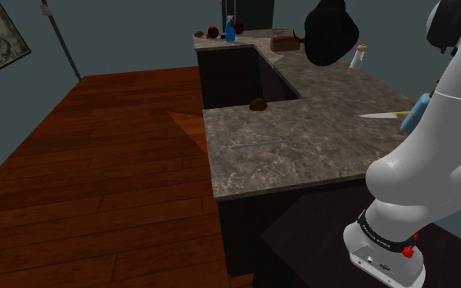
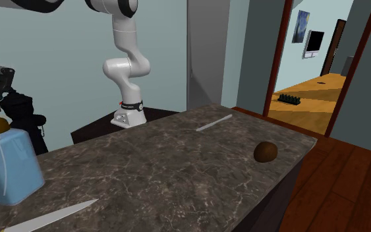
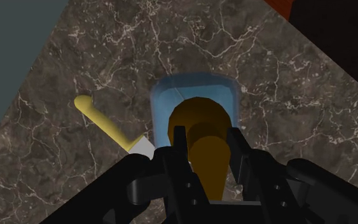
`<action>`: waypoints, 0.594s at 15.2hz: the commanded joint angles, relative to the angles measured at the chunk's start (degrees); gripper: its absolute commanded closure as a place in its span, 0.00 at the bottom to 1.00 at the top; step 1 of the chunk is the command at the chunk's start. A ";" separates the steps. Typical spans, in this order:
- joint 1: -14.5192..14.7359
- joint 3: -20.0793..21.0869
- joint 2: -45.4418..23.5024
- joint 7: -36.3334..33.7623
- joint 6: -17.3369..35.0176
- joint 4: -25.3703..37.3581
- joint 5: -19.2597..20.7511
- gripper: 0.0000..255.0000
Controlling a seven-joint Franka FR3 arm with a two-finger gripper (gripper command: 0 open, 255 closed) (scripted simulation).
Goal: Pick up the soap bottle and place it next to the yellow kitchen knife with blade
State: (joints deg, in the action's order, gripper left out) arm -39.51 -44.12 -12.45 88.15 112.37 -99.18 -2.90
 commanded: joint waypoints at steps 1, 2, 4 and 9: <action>0.00 0.00 0.00 0.00 0.02 -0.02 0.00 1.00; 0.00 0.00 0.00 0.00 0.02 -0.02 0.00 1.00; 0.00 0.00 0.00 0.00 0.03 -0.02 0.00 0.00; 0.20 -0.08 0.51 -0.27 -1.76 1.38 0.40 0.00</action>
State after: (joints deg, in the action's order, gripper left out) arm -39.58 -44.12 -12.55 88.18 111.55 -98.26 -2.95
